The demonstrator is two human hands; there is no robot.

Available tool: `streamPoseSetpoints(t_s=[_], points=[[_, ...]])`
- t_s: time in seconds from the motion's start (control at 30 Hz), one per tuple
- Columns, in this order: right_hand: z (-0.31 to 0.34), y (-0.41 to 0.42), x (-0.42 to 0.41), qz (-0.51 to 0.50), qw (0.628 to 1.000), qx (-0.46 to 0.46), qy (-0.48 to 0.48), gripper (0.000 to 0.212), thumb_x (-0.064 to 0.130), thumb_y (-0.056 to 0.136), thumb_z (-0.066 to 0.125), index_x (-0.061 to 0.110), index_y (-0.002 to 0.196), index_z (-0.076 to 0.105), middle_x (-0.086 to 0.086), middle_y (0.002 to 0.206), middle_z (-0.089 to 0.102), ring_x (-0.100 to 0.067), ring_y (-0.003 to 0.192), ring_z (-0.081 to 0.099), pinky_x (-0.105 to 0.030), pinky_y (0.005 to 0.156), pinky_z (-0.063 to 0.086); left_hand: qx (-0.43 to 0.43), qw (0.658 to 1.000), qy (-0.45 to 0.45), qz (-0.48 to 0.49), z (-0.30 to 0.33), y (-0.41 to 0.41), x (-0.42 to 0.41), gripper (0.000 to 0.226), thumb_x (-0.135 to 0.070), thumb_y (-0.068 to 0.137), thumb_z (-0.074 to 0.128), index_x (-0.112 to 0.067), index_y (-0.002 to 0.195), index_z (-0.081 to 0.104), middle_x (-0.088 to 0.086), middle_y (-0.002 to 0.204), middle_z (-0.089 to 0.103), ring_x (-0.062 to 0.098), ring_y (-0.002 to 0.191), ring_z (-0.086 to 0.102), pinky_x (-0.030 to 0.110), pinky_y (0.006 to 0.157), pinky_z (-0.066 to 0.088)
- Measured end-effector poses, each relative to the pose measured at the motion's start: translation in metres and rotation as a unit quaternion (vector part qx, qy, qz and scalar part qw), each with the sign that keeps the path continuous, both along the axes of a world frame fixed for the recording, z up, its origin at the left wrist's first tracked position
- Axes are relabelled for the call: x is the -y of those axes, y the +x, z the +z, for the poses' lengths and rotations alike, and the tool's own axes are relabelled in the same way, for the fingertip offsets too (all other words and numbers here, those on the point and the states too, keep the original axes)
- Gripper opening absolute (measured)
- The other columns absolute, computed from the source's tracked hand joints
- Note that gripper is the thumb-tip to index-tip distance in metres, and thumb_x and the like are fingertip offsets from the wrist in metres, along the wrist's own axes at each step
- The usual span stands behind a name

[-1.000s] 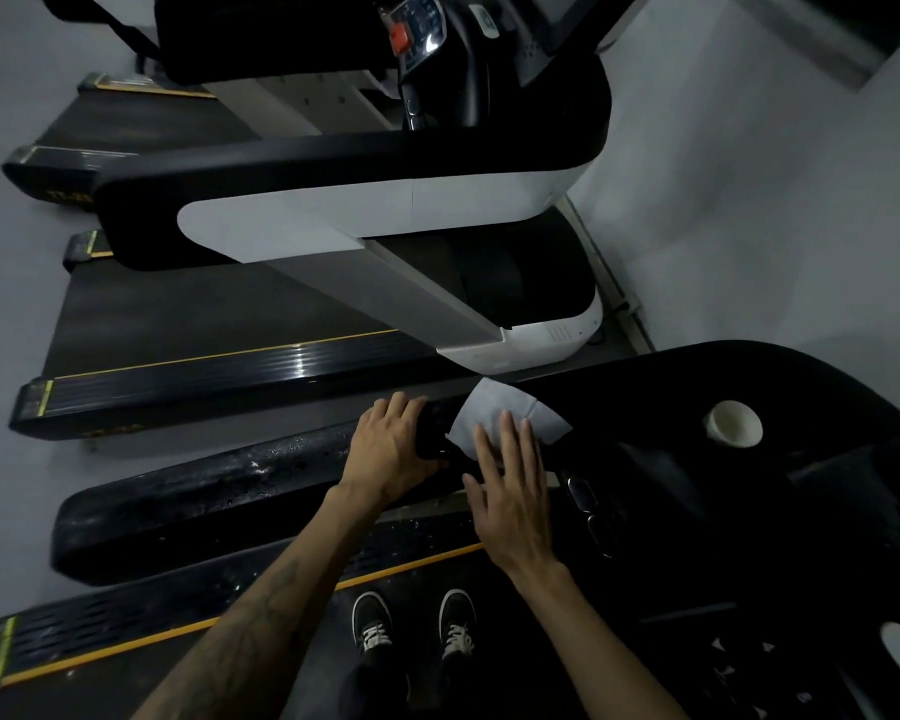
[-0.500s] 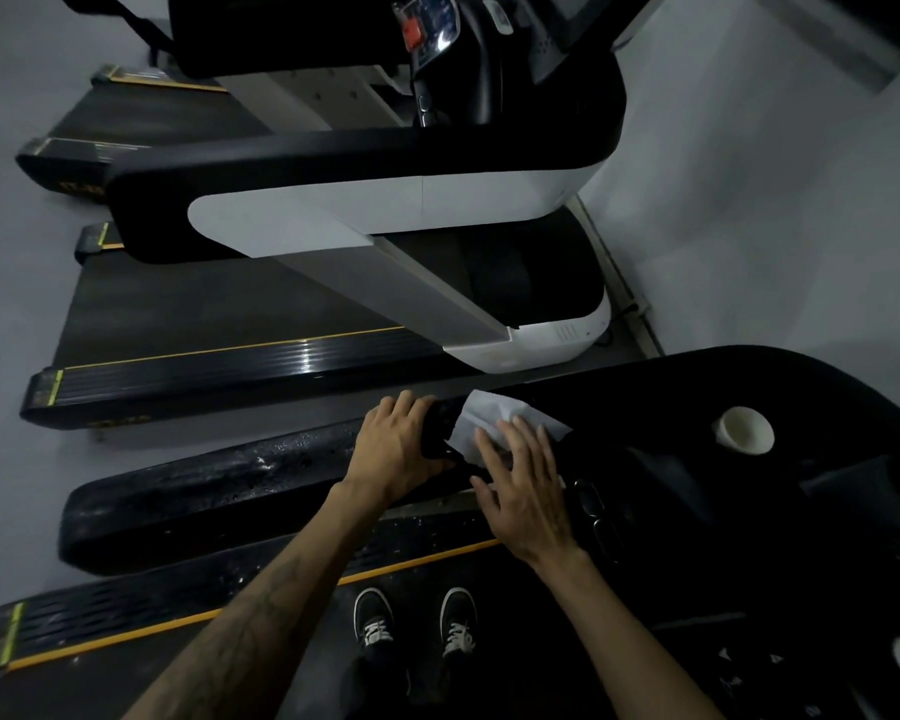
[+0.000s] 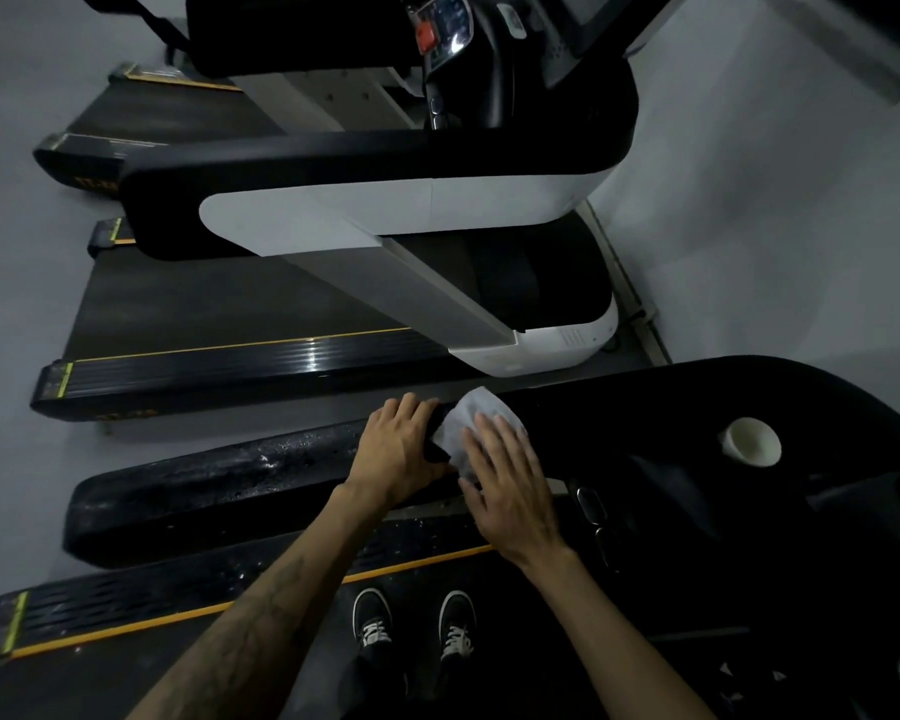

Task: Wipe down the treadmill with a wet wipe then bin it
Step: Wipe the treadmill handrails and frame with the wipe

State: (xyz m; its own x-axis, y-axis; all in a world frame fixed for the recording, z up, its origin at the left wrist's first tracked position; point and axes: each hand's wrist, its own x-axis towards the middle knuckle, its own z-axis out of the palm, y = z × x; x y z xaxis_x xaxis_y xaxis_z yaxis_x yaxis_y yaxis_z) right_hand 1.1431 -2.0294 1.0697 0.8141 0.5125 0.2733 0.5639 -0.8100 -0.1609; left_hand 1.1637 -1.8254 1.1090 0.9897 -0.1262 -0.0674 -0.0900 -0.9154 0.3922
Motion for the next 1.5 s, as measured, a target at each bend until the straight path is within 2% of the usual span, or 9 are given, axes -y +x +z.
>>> streamPoseSetpoints(t_s=[0.23, 0.43, 0.6, 0.7, 0.8, 0.93, 1.03, 1.23, 1.5], points=[[-0.001, -0.008, 0.004, -0.066, 0.996, -0.028, 0.051, 0.060, 0.031, 0.105, 0.041, 0.002, 0.157, 0.033, -0.018, 0.168, 0.022, -0.032, 0.157, 0.016, -0.049, 0.126, 0.024, 0.002, 1.000, 0.013, 0.004, 0.001, -0.001, 0.001, 0.093, -0.060, 0.078, 0.079, -0.019, 0.152, 0.041, 0.004, 0.138, 0.049, 0.025, 0.123, 0.047, 0.039, 0.105, 0.041], [0.006, 0.014, -0.008, -0.006, 0.999, -0.032, -0.006, 0.058, 0.036, 0.106, 0.036, 0.013, 0.159, 0.033, -0.013, 0.168, 0.024, -0.031, 0.157, 0.018, -0.051, 0.123, 0.027, 0.004, 1.000, -0.002, 0.003, 0.000, -0.002, 0.000, 0.092, -0.060, 0.078, 0.078, -0.017, 0.151, 0.042, 0.005, 0.136, 0.050, 0.025, 0.122, 0.048, 0.038, 0.104, 0.040], [0.006, 0.007, 0.001, -0.075, 0.996, -0.038, 0.034, 0.053, 0.028, 0.105, 0.038, 0.013, 0.156, 0.038, -0.014, 0.166, 0.029, -0.031, 0.155, 0.023, -0.050, 0.123, 0.030, -0.013, 1.000, 0.017, -0.009, 0.001, 0.002, -0.002, 0.096, -0.060, 0.079, 0.077, -0.018, 0.155, 0.036, 0.004, 0.141, 0.047, 0.025, 0.126, 0.046, 0.039, 0.108, 0.040], [0.001, -0.005, -0.005, -0.027, 0.999, -0.016, 0.033, 0.054, 0.017, 0.102, 0.040, 0.011, 0.155, 0.042, -0.014, 0.166, 0.029, -0.035, 0.155, 0.023, -0.048, 0.125, 0.024, -0.016, 1.000, -0.001, -0.019, 0.001, 0.003, -0.005, 0.099, -0.060, 0.080, 0.078, -0.014, 0.156, 0.035, 0.008, 0.144, 0.046, 0.027, 0.128, 0.046, 0.040, 0.108, 0.040], [0.005, 0.007, -0.012, 0.020, 0.999, -0.026, 0.016, 0.060, 0.012, 0.098, 0.036, 0.015, 0.158, 0.038, -0.011, 0.167, 0.026, -0.032, 0.156, 0.020, -0.048, 0.126, 0.020, 0.004, 1.000, 0.004, -0.028, 0.001, -0.002, -0.010, 0.098, -0.057, 0.080, 0.078, -0.013, 0.156, 0.035, 0.009, 0.150, 0.042, 0.028, 0.137, 0.042, 0.041, 0.116, 0.033], [0.007, 0.013, -0.008, -0.033, 0.998, -0.043, 0.020, 0.054, 0.017, 0.103, 0.033, 0.011, 0.155, 0.041, -0.014, 0.166, 0.029, -0.032, 0.156, 0.020, -0.052, 0.123, 0.029, -0.005, 0.999, 0.043, -0.005, 0.003, -0.004, -0.018, 0.101, -0.060, 0.079, 0.077, -0.016, 0.158, 0.032, 0.007, 0.154, 0.037, 0.027, 0.143, 0.035, 0.041, 0.121, 0.025], [0.002, -0.003, -0.013, -0.071, 0.996, -0.040, 0.046, 0.051, 0.020, 0.105, 0.038, 0.009, 0.155, 0.041, -0.014, 0.166, 0.028, -0.033, 0.156, 0.019, -0.051, 0.123, 0.029, -0.015, 0.999, 0.048, 0.011, 0.003, -0.009, -0.021, 0.098, -0.063, 0.076, 0.078, -0.018, 0.153, 0.037, 0.005, 0.147, 0.041, 0.025, 0.136, 0.040, 0.041, 0.116, 0.033], [0.003, 0.012, -0.024, 0.023, 0.999, -0.034, 0.023, 0.068, 0.003, 0.088, 0.036, 0.016, 0.155, 0.044, -0.007, 0.166, 0.032, -0.028, 0.155, 0.024, -0.047, 0.123, 0.024, -0.017, 0.999, 0.044, 0.007, 0.004, -0.009, -0.024, 0.089, -0.067, 0.075, 0.077, -0.023, 0.145, 0.043, 0.002, 0.134, 0.043, 0.022, 0.118, 0.045, 0.037, 0.100, 0.043], [-0.001, -0.007, -0.036, -0.075, 0.995, -0.031, 0.064, 0.063, 0.006, 0.094, 0.035, 0.013, 0.155, 0.042, -0.010, 0.166, 0.031, -0.032, 0.155, 0.023, -0.050, 0.123, 0.027, 0.014, 0.999, 0.041, 0.013, 0.001, -0.013, -0.027, 0.088, -0.067, 0.072, 0.079, -0.020, 0.140, 0.051, 0.006, 0.125, 0.051, 0.026, 0.110, 0.051, 0.041, 0.090, 0.046]])
